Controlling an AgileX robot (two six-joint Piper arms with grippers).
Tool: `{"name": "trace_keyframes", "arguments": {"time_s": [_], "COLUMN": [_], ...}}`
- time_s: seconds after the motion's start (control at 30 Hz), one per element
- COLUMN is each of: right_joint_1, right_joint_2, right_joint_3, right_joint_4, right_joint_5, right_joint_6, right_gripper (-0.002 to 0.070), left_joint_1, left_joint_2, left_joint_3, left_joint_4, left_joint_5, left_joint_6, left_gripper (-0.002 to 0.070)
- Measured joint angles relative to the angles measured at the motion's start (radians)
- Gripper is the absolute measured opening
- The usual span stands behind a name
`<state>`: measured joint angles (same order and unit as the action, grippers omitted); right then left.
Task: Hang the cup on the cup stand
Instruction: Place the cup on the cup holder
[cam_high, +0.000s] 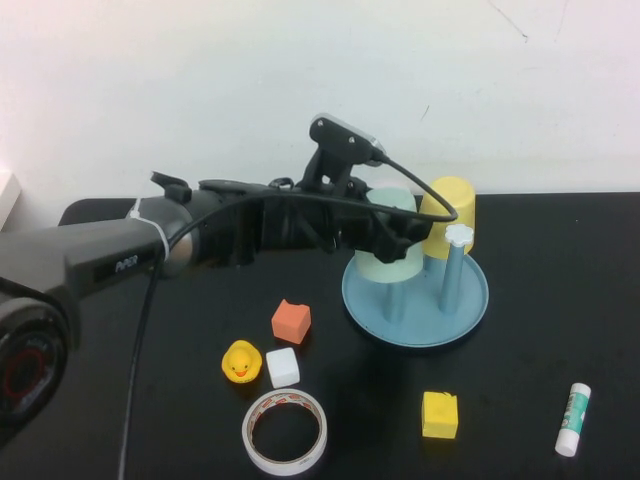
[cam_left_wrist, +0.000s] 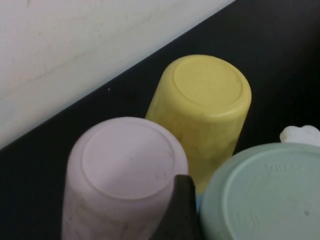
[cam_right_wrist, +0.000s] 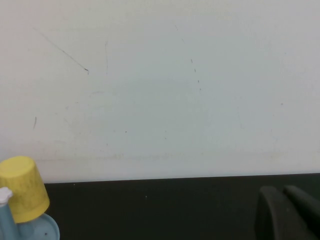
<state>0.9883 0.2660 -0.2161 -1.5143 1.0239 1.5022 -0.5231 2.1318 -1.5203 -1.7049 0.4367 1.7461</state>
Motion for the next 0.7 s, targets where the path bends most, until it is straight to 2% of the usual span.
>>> {"name": "trace_keyframes", "arguments": {"time_s": [0.37, 0.7], "right_joint_1": [0.0, 0.0], "right_joint_2": [0.0, 0.0], "right_joint_3": [0.0, 0.0], "right_joint_4": [0.002, 0.002], "right_joint_5": [0.0, -0.023], "right_joint_6": [0.0, 0.0], "right_gripper": [-0.0001, -0.0001], "left_joint_1": [-0.015, -0.015], "left_joint_2": [0.005, -0.117], "left_joint_3": [0.0, -0.005], "left_joint_4": [0.0, -0.001], "left_joint_5": [-0.004, -0.085], "left_joint_6": [0.022, 0.098], "left_gripper": [0.0572, 0.0572]}}
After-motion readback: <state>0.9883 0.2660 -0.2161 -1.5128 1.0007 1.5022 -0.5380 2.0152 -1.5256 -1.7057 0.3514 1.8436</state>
